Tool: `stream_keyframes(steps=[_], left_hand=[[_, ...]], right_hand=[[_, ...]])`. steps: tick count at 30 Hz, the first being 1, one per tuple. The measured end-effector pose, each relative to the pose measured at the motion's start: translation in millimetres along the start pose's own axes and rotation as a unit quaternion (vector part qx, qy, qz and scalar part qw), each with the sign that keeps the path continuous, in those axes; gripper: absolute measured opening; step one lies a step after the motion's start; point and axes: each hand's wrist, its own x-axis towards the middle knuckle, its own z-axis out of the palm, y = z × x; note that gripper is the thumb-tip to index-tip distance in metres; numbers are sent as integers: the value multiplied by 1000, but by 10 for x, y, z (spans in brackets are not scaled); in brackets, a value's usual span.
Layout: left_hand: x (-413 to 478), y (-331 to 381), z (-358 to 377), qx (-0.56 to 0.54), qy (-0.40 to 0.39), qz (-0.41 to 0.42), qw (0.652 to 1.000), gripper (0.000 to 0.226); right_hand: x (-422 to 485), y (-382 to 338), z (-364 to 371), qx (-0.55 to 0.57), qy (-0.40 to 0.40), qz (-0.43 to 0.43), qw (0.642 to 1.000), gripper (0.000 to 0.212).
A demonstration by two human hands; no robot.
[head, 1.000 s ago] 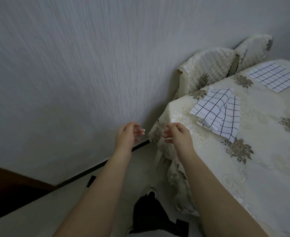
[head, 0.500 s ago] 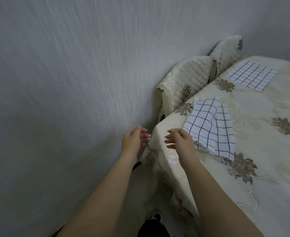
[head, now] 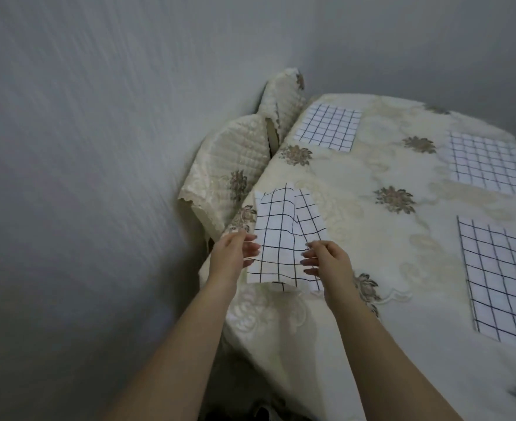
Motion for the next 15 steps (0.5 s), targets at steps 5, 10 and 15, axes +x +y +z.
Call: stream_keyframes(steps=[5, 10, 15], left_hand=[[118, -39, 200, 46, -20, -10, 999, 26], [361, -77, 238, 131, 37, 14, 991, 18], [524, -217, 130, 224, 40, -55, 972, 19]], right_hand=[[57, 108, -144, 25, 32, 15, 999, 12], [142, 174, -199, 49, 78, 17, 996, 12], [218, 175, -46, 38, 76, 21, 996, 11]])
